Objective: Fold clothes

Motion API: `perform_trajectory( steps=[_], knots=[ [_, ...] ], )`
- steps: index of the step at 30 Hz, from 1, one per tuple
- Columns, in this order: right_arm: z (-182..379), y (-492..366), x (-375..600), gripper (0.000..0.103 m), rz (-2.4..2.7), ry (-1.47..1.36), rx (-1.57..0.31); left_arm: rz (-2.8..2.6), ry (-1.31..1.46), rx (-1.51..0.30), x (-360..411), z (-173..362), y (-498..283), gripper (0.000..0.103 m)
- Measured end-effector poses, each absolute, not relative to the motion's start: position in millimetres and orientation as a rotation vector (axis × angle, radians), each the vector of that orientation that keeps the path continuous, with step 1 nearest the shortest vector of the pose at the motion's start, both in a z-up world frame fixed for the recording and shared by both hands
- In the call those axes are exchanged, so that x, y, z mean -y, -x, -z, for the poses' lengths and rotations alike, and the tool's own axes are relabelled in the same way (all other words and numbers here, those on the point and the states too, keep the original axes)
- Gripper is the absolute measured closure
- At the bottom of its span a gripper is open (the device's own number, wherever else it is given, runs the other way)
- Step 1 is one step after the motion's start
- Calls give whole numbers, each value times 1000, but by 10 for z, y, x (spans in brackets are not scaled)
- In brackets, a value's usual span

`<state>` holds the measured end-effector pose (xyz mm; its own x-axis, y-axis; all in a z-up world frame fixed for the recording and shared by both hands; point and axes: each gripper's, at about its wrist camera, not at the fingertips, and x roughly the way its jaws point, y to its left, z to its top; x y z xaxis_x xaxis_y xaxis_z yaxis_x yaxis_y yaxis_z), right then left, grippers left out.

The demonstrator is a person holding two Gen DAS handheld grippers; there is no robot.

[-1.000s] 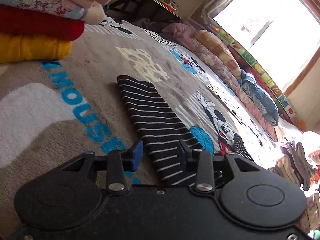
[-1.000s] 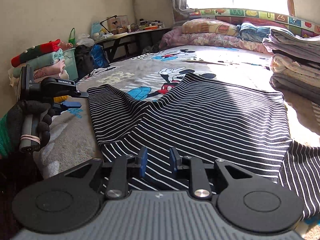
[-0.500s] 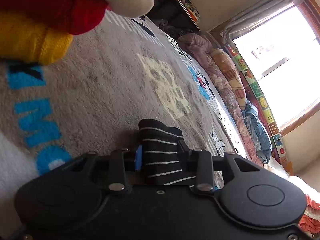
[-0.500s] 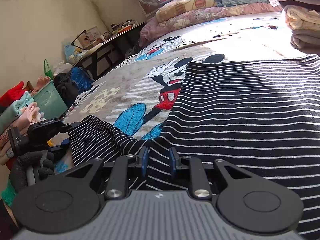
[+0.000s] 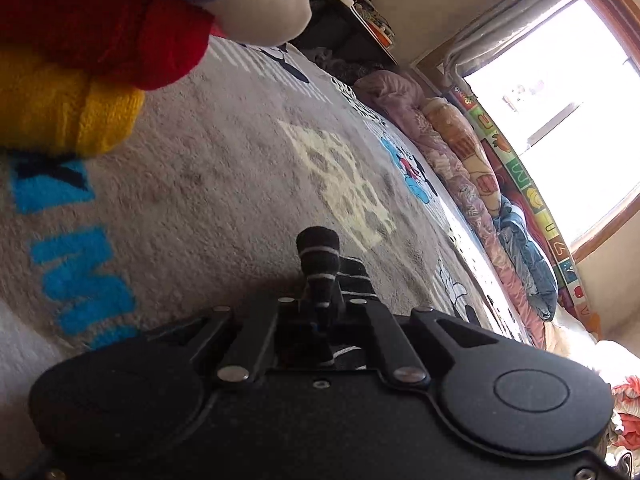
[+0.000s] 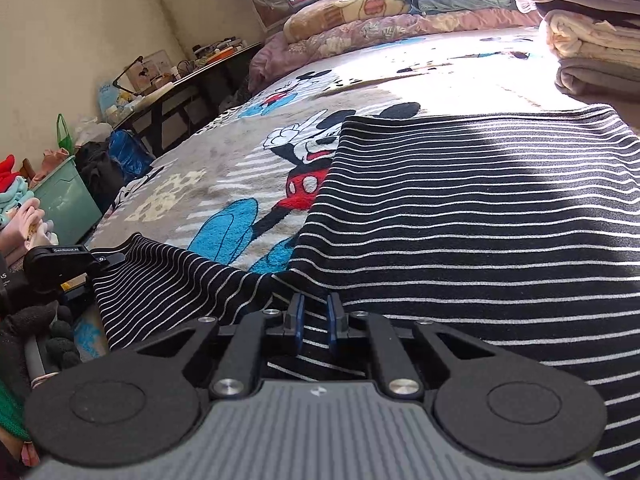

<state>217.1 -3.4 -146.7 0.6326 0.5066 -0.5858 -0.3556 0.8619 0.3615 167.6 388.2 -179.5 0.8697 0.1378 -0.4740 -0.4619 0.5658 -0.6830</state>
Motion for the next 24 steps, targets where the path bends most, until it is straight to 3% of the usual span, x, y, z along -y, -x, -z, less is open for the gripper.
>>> perform_trajectory(
  steps=[4,6,8,15,21,24],
  knots=[
    [1238,-2024,-266,85,-568,-30,-625,-370,870,-403,-3823,1719,-1670,93],
    [1227,-2031,-446,85,-621,60,-618,-391,829,-387,-3769,1654,-1622,71],
    [1387,-2171,-624,87,-648,137,-706,-423,780,-366,-3702,1585,-1564,59],
    [1244,-1972,-709,85,-677,150,-697,-470,559,-339,-3360,1369,-1410,59],
    [1309,-1255,-484,75,-711,210,-673,-398,299,-284,-2742,1083,-1321,59],
    [1262,-843,-256,75,-747,216,-617,-255,252,-280,-2379,998,-1262,59]
  ],
)
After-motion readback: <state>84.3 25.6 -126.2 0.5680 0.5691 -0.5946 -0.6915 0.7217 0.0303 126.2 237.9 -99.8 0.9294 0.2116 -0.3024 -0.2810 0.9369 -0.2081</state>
